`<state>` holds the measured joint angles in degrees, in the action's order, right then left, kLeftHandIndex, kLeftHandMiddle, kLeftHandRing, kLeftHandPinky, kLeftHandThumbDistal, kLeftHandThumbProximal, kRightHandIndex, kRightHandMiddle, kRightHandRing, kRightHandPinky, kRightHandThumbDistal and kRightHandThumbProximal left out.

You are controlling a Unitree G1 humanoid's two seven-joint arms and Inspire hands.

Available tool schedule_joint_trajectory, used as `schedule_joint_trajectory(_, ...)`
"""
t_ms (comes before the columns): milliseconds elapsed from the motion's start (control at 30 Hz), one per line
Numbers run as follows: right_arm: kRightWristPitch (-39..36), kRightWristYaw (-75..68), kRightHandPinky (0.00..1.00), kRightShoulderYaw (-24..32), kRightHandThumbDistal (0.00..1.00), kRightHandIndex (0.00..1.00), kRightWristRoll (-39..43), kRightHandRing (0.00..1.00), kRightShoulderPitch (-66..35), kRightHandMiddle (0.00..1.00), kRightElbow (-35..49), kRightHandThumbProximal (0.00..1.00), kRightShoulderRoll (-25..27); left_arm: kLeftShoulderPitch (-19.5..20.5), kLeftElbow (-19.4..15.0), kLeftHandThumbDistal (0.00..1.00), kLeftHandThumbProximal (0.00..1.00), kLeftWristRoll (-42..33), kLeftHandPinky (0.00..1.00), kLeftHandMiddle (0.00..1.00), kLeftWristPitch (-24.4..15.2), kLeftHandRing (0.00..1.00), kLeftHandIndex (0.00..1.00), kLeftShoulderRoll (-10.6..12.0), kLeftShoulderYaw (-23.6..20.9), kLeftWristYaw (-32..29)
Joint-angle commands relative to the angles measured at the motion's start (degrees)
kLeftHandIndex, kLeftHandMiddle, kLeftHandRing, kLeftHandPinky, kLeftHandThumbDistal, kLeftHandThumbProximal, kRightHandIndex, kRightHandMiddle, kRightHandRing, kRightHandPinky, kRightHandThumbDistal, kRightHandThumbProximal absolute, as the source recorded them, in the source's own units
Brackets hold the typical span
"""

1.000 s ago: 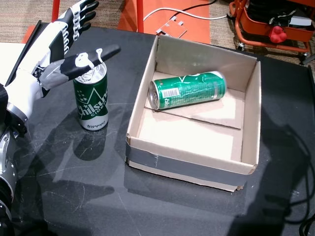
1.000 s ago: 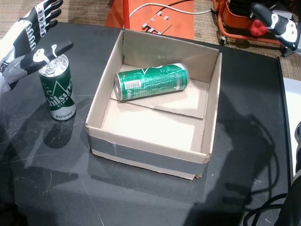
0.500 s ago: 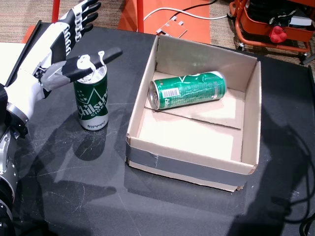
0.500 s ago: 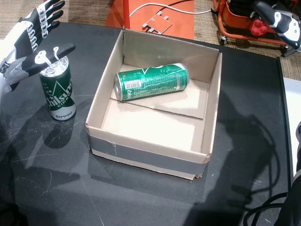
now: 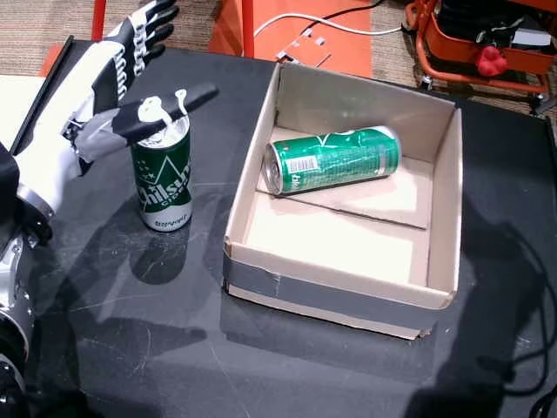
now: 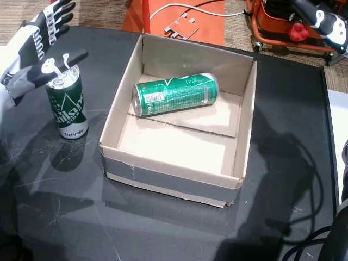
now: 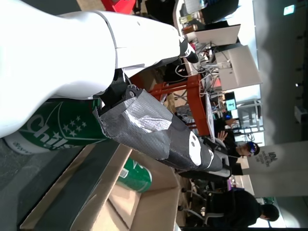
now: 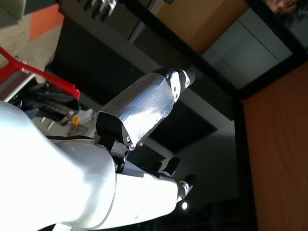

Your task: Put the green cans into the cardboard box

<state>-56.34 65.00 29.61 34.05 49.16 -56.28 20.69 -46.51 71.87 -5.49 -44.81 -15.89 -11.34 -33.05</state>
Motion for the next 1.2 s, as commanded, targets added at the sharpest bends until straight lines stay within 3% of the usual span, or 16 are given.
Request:
schedule_joint_trajectory(0,0.1,-0.7,1.0,-0.6,1.0,0.99,-0.4,0.9,-1.3,0.94,1.2,0.74,0.0,0.1,1.0,1.0,0.42,0.7,1.0,1.0,1.2,1.0,1.0,0.9,0.3,0.5)
schedule_joint_trajectory(367,1.3,1.3,0.97,-0.2,1.0,0.97,1.8,0.89,-0.4,0.92,-0.2,0.69,0.3,-0.3,1.4,1.0,0.44,0.6,1.0,1.0,2.4,1.0,1.0,1.7,0.0,1.1)
schedule_joint_trajectory(667,0.4,5.4,1.0,1.4,1.0,0.96,3.6,0.9,0.9,0.92,-2.2,0.77,0.7,0.3,1.7,1.0,0.45,0.7,1.0,1.0,2.5,1.0,1.0,2.2,-0.5,1.1)
schedule_joint_trajectory(933,2.7,6.7,1.0,2.6,1.0,0.95,4.5,0.9,1.4,0.92,-2.4,0.71,0.4,1.5,2.1,1.0,0.43,-2.7,1.0,1.0,3.9,1.0,1.0,3.2,-3.7,-1.8)
schedule_joint_trajectory(1167,3.2,7.9,1.0,3.4,1.0,0.94,4.6,0.91,1.8,0.92,-2.8,0.74,0.5,2.8,2.5,1.0,0.41,1.6,1.0,1.0,4.4,1.0,1.0,1.2,-2.0,3.2)
